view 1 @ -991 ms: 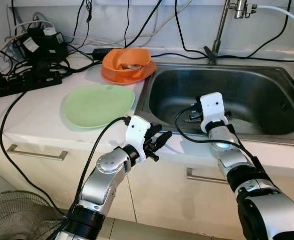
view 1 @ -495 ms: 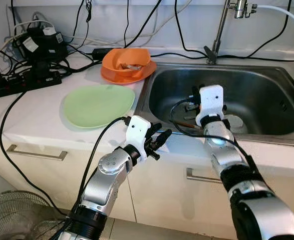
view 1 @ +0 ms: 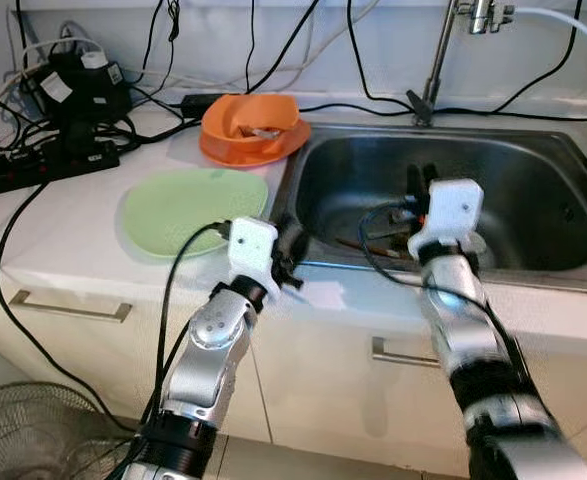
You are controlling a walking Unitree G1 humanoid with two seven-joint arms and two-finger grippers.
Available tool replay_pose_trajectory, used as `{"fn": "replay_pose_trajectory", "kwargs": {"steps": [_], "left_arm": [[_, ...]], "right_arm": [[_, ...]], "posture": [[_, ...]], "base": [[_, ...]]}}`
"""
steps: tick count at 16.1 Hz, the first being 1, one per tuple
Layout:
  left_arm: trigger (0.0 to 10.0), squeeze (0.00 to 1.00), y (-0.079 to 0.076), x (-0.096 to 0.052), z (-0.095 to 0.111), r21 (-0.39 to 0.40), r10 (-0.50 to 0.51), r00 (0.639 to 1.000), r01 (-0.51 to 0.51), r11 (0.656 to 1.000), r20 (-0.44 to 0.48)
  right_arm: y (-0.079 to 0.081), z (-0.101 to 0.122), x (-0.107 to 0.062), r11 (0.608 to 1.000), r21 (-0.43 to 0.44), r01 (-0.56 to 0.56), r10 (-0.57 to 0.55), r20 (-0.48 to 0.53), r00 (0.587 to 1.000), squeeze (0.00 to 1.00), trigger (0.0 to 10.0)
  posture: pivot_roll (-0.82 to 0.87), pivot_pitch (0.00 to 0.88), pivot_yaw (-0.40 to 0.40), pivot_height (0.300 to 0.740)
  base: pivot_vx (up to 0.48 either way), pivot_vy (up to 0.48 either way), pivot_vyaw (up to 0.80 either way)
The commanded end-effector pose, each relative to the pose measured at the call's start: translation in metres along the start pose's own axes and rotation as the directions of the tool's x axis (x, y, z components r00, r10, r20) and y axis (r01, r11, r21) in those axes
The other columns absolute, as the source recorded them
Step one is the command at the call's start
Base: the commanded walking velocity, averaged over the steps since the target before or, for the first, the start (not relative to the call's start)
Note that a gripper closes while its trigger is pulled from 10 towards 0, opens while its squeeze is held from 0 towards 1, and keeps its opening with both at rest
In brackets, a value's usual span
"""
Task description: Kitchen organization
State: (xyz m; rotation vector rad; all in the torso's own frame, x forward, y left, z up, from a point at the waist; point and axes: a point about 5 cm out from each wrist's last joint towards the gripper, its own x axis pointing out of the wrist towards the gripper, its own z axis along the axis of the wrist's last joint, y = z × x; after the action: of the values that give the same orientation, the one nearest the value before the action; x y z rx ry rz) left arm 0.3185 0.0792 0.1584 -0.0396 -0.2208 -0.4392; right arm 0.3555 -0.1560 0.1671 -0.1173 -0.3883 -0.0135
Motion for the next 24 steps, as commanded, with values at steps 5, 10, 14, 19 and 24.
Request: {"fn": "replay_pose_trajectory", "kwargs": {"steps": [5, 10, 14, 19, 24], "left_arm": [[10.0, 0.0, 0.011, -0.002, 0.008, 0.02, 0.128, 0.991, -0.129, 0.991, 0.04], [10.0, 0.0, 0.013, 0.004, 0.008, 0.074, 0.168, 0.985, -0.171, 0.982, 0.048], [10.0, 0.0, 0.014, 0.003, 0.008, 0.073, 0.185, 0.981, -0.189, 0.979, 0.058], [10.0, 0.0, 0.015, 0.005, 0.007, 0.078, 0.188, 0.981, -0.191, 0.978, 0.046], [10.0, 0.0, 0.012, 0.006, 0.01, 0.061, 0.181, 0.981, -0.185, 0.981, 0.067]], "right_arm": [[-0.007, 0.004, -0.015, 0.999, 0.03, 0.029, -0.029, 0.024, 0.999, 0.0, 10.0], [-0.004, 0.0, -0.02, 0.999, 0.037, 0.032, -0.031, -0.022, 0.999, 0.0, 10.0], [-0.001, -0.001, -0.02, 0.997, 0.072, 0.019, -0.016, -0.042, 0.999, 0.0, 10.0], [0.002, -0.002, -0.022, 0.999, 0.052, 0.005, -0.002, -0.05, 0.999, 0.0, 10.0], [0.002, -0.002, -0.021, 0.999, 0.053, -0.002, 0.004, -0.049, 0.999, 0.0, 10.0]], "posture": [[0.06, 0.034, 0.068, 0.74], [0.06, 0.035, 0.066, 0.74], [0.06, 0.035, 0.062, 0.74], [0.06, 0.034, 0.061, 0.74], [0.06, 0.032, 0.061, 0.74]], "base": [[0.0, 0.0, 0.0], [0.0, 0.0, 0.0], [0.0, -0.391, -0.13], [0.0, -0.48, 0.0], [0.0, -0.384, 0.0]]}}
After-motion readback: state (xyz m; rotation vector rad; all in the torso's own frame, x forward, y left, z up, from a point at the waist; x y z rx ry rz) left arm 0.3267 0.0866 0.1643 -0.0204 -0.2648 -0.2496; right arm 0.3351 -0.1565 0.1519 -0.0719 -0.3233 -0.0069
